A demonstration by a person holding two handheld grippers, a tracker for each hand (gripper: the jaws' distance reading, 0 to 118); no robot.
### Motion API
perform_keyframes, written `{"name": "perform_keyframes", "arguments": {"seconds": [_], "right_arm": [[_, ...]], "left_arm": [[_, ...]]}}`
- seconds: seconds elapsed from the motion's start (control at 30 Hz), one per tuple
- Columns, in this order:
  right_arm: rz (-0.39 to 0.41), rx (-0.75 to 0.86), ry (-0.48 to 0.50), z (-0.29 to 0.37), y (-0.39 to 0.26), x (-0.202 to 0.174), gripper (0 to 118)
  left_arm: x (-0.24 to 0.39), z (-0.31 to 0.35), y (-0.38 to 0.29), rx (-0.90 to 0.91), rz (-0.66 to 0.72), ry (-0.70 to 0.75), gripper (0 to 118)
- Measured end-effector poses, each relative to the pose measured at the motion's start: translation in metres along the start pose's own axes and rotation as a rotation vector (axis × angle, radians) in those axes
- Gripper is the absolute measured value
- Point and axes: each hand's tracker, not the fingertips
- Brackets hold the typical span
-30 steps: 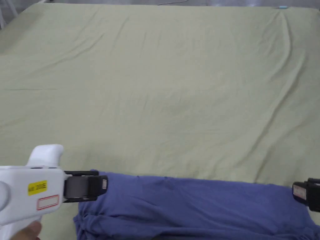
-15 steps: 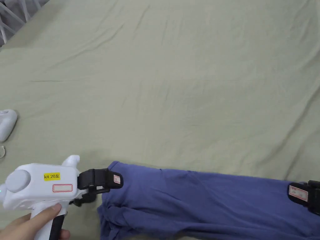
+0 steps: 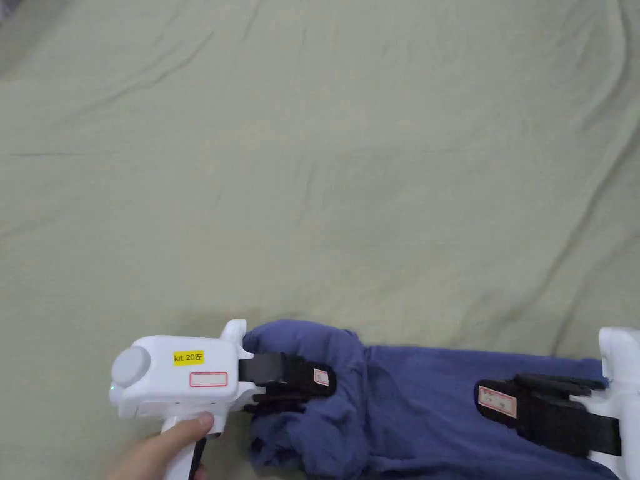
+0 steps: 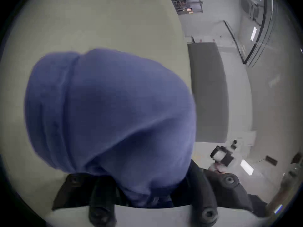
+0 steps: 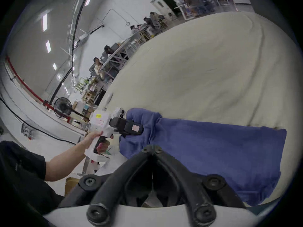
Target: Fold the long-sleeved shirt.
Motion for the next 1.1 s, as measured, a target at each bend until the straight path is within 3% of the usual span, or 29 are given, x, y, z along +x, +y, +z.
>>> {"name": "perform_keyframes", "arguments": {"seconds": [0.3, 0.47, 0.57, 0.63, 0.77, 0.9, 0.97, 1.1], "right_arm": [[-0.016, 0.033, -0.039, 0.004, 0.018, -0.006, 0], [-0.023, 0.061, -0.052, 0.004, 0.029, -0.015, 0], [-0.021, 0.061, -0.093, 0.004, 0.032, -0.019, 0], [-0.035, 0.025, -0.171, 0.002, 0.032, -0.018, 0], [-0.086, -0.039, -0.341, 0.002, 0.027, -0.009, 0], [-0.168, -0.016, -0.306, 0.015, 0.019, 0.009, 0], [-0.173, -0.019, -0.328, 0.021, 0.016, 0.012, 0], [-0.165, -0.029, -0.384, 0.033, 0.01, 0.017, 0]], "left_arm": [[0.033, 0.153, -0.019, 0.196, -0.011, 0.102, 22], [0.033, 0.243, -0.017, 0.32, 0.002, 0.354, 22], [0.045, 0.257, -0.029, 0.379, 0.018, 0.491, 22], [0.069, 0.242, -0.039, 0.389, -0.012, 0.574, 22], [0.137, 0.162, -0.058, 0.332, -0.146, 0.58, 22], [0.181, 0.046, -0.052, 0.214, -0.286, 0.628, 22], [0.185, -0.007, -0.045, 0.173, -0.302, 0.625, 22], [0.157, -0.1, -0.027, 0.032, -0.328, 0.77, 22]]}}
